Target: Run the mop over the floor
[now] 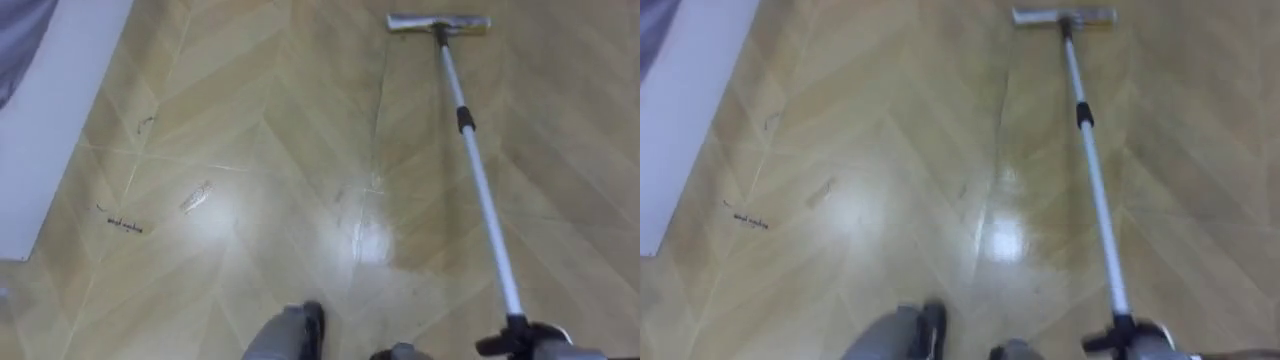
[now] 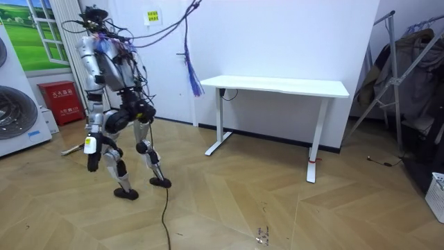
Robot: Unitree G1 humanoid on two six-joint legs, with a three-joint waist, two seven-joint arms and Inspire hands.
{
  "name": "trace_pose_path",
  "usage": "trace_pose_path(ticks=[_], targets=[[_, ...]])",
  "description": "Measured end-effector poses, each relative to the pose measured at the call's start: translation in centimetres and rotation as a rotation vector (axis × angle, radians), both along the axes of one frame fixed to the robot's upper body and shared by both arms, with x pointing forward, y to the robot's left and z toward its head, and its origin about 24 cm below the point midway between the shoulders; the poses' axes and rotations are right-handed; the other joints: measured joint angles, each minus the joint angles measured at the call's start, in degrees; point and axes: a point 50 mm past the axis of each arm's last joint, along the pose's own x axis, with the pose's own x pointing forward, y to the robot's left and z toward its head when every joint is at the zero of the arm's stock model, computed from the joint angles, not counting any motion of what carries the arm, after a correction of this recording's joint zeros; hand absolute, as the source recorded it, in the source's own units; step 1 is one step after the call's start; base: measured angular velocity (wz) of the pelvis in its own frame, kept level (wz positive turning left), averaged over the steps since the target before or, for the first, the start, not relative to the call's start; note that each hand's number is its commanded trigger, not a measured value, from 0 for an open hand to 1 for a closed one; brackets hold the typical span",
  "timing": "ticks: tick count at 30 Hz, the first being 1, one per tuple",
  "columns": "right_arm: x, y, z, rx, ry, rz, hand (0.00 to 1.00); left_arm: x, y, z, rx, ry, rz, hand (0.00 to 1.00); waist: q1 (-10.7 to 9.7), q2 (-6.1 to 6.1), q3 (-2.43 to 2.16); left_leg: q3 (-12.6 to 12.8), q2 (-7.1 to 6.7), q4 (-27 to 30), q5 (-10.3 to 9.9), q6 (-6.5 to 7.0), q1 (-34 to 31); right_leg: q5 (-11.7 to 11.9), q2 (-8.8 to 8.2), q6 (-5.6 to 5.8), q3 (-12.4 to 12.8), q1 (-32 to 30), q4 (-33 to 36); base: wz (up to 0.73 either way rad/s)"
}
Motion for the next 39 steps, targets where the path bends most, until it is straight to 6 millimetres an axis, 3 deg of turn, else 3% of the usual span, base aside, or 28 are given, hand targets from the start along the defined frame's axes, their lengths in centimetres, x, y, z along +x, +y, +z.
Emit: trace_pose_path(ticks=[1,2,3,4,6,8,11,12,13,15,16,19,20,21,22,23,25,27,28,29,30,31,32,33,35,36,37,39], targets=[[-1.7,-0.6,-0.4,-0.008,0.032,-0.017,1.0,0.3,-0.3,0.0,-0.014,-0.007,-0.002,0.0,-0.6,-0.1,-0.12,0.9,-0.72,0.9,-0.6,1.66,1.0,-0.6,-0.66,0.83,1.1,0.7,1.3,0.32],[-2.8,-1.0,-0.6,-0.017,0.056,-0.026,1.0,0.4,-0.5,0.0,-0.02,-0.011,-0.005,0.0,-1.0,-0.13,-0.11,1.6,-1.03,1.5,-1.4,2.32,1.4,-0.4,-1.07,1.15,1.8,0.2,3.1,0.43],[-5.2,-1.8,-0.9,-0.038,0.12,-0.039,1.0,1.1,-0.8,0.0,-0.026,-0.026,-0.025,0.0,-1.3,-0.17,-0.16,2.8,-1.46,2.8,-3.4,3.41,2.4,1.0,-1.95,3.32,2.3,-0.9,8.0,0.18],[-7.5,-2.1,-1.2,-0.048,0.181,-0.052,1.0,1.6,-1.0,0.1,-0.024,-0.05,-0.044,0.0,-1.4,0.12,-0.3,2.7,-1.61,4.4,-5.3,4.02,3.5,4.1,-2.23,4.29,2.2,-2.4,13.1,0.0],[-10.5,-2.2,-1.6,-0.054,0.257,-0.068,1.0,2.4,-1.2,0.3,-0.019,-0.085,-0.055,0.0,-1.6,1.61,-1.02,0.3,-1.67,5.2,-7.7,4.11,4.6,5.5,-1.4,4.45,2.3,-5.9,17.1,-0.23],[-12.5,-1.9,-1.8,-0.057,0.309,-0.058,1.0,3.4,-1.4,0.5,-0.014,-0.122,-0.06,0.0,-2.8,2.84,-1.18,-0.4,-1.89,4.6,-8.1,4.2,5.8,5.5,-1.54,4.41,2.1,-11.7,17.4,-0.12],[-14.6,-0.6,-2.4,-0.031,0.356,-0.048,1.0,4.0,-1.5,0.8,-0.011,-0.157,-0.055,0.0,-4.8,3.41,-1.41,-0.5,-2.26,2.4,-9.4,3.65,9.4,8.4,-1.87,3.51,2.0,-17.8,4.0,-0.12],[-15.2,-0.2,-2.5,-0.021,0.37,-0.044,1.0,3.8,-1.5,0.7,-0.024,-0.154,-0.028,0.0,-4.8,3.62,-1.27,-0.5,-2.06,2.7,-12.2,2.69,11.3,12.7,-1.84,3.05,2.0,-18.3,-1.6,-0.17],[-15.7,0.0,-2.5,-0.018,0.386,-0.037,1.0,3.2,-1.7,0.5,-0.043,-0.145,0.004,0.0,-5.1,3.52,-1.13,-0.7,-1.72,4.6,-14.6,1.92,12.2,16.0,-2.0,2.44,0.9,-17.6,-1.1,-0.21],[-15.0,0.0,-2.5,-0.026,0.378,-0.019,1.0,2.3,-1.9,0.2,-0.066,-0.125,0.043,0.0,-4.7,5.43,-1.57,-1.4,-0.13,5.9,-16.5,0.3,13.2,15.5,-0.34,0.49,-0.8,-16.0,-1.1,-0.29],[-14.0,0.1,-2.6,-0.027,0.367,-0.004,1.0,1.9,-1.6,0.1,-0.072,-0.113,0.082,0.0,-4.6,5.38,-1.48,-1.9,0.01,6.2,-16.8,-0.26,14.1,14.4,0.02,0.0,-0.9,-15.5,0.1,-0.2],[-10.3,-0.5,-2.1,-0.054,0.313,0.011,1.0,0.9,-1.1,-0.1,-0.072,-0.082,0.136,0.0,-3.7,5.24,-1.17,-2.4,1.01,13.0,-16.5,-1.55,13.5,10.0,0.87,-0.74,-1.3,-14.1,3.1,0.0],[-9.3,-0.7,-1.9,-0.063,0.298,0.019,1.0,0.6,-0.9,-0.1,-0.068,-0.075,0.144,0.0,-3.7,5.03,-1.07,-2.7,1.1,15.6,-15.7,-2.66,12.6,9.2,0.93,-1.01,-1.4,-13.9,4.0,0.05],[-6.9,-1.2,-1.4,-0.088,0.255,0.046,1.0,0.4,-0.5,-0.1,-0.053,-0.063,0.147,0.0,-3.3,4.4,-0.68,-2.8,1.27,20.7,-13.6,-3.49,10.6,7.6,1.01,-1.31,-1.2,-13.9,5.7,0.11],[-4.6,-1.8,-0.6,-0.114,0.203,0.057,1.0,0.3,-0.3,0.0,-0.036,-0.055,0.141,0.0,-2.3,4.0,-0.43,-2.8,1.55,24.9,-11.6,-3.68,8.4,6.6,1.69,-1.54,-0.6,-13.8,6.9,0.12],[-3.4,-2.2,-0.1,-0.127,0.174,0.064,1.0,0.4,-0.2,0.0,-0.027,-0.056,0.127,0.0,-1.9,3.69,-0.23,-2.7,1.57,25.7,-11.5,-3.78,7.2,6.2,1.72,-1.8,-0.5,-13.8,7.3,0.16],[0.6,-2.3,1.2,-0.126,0.047,0.048,1.0,0.8,-0.1,0.2,-0.022,-0.075,0.108,0.0,0.2,2.31,0.55,-1.8,1.74,22.6,-11.5,-3.71,0.2,5.5,1.9,-2.74,-0.5,-13.6,7.6,0.11],[2.9,-2.0,2.1,-0.117,-0.024,0.058,1.0,0.4,-0.2,0.2,-0.025,-0.065,0.095,0.0,1.2,1.42,0.8,-1.3,1.08,14.6,-10.8,-3.75,-3.5,4.2,1.94,-2.64,-0.7,-12.2,7.4,0.03],[3.5,-1.2,2.0,-0.089,-0.056,0.062,1.0,0.0,-0.3,0.0,-0.031,-0.05,0.082,0.0,1.5,1.35,0.75,-1.0,0.72,9.8,-8.0,-2.78,-4.7,2.8,1.91,-2.19,-1.1,-10.4,7.4,0.06],[3.4,-0.9,1.8,-0.071,-0.058,0.063,1.0,-0.5,-0.3,0.0,-0.037,-0.04,0.083,0.0,1.5,1.08,0.73,-0.9,0.66,8.6,-6.1,-2.17,-4.8,2.1,1.87,-1.99,-1.1,-9.1,7.3,0.08],[2.7,-0.3,1.2,-0.038,-0.043,0.056,1.0,-1.1,-0.4,-0.1,-0.053,-0.023,0.082,0.0,1.5,1.03,0.31,-0.9,0.55,6.7,-3.1,-0.94,-3.8,0.9,1.68,-1.42,-1.2,-6.5,6.3,0.14],[1.6,-0.2,0.7,-0.014,-0.019,0.037,1.0,-1.1,-0.5,-0.2,-0.067,-0.015,0.067,0.0,1.3,0.77,0.13,0.1,0.58,5.9,-2.0,0.1,-2.2,0.2,1.25,-0.24,-1.2,-4.3,5.2,0.19],[0.9,-0.4,0.5,-0.01,-0.004,0.03,1.0,-1.0,-0.6,-0.2,-0.073,-0.017,0.058,0.0,1.1,0.77,0.03,0.5,0.57,5.8,-2.1,0.54,-1.4,-0.1,0.99,0.15,-1.3,-3.4,4.5,0.23],[-0.6,-0.9,0.1,-0.015,0.029,0.018,1.0,-0.4,-0.8,-0.1,-0.082,-0.025,0.032,0.0,0.7,0.75,-0.09,1.8,0.46,5.9,-2.8,2.45,-0.6,-0.4,0.29,0.43,-0.7,-2.4,4.4,0.23],[-3.6,-2.6,-0.1,-0.055,0.105,-0.008,1.0,0.7,-1.1,-0.1,-0.084,-0.044,0.001,0.0,0.6,1.11,-0.22,2.4,-1.15,6.4,-4.4,4.23,0.6,0.5,-0.78,2.13,0.9,-3.4,9.2,0.23],[-5.8,-3.6,-0.2,-0.092,0.175,-0.01,1.0,1.3,-1.3,0.1,-0.081,-0.064,-0.024,0.0,-0.3,1.6,-0.54,2.5,-2.45,6.4,-5.7,5.05,1.8,2.6,-1.91,3.88,0.8,-5.2,14.0,0.18],[-7.8,-4.0,-0.4,-0.118,0.225,-0.019,1.0,1.6,-1.3,0.2,-0.077,-0.077,-0.033,0.0,-1.1,2.48,-0.95,2.1,-2.89,6.5,-7.2,5.47,3.1,5.1,-1.91,4.42,1.6,-6.7,17.9,0.09],[-10.3,-3.9,-0.7,-0.126,0.284,-0.029,1.0,2.1,-1.3,0.3,-0.079,-0.095,-0.037,0.0,-1.8,4.12,-1.23,2.0,-2.63,5.7,-8.7,5.8,5.2,5.4,-1.37,4.73,2.8,-10.1,18.7,-0.11]])
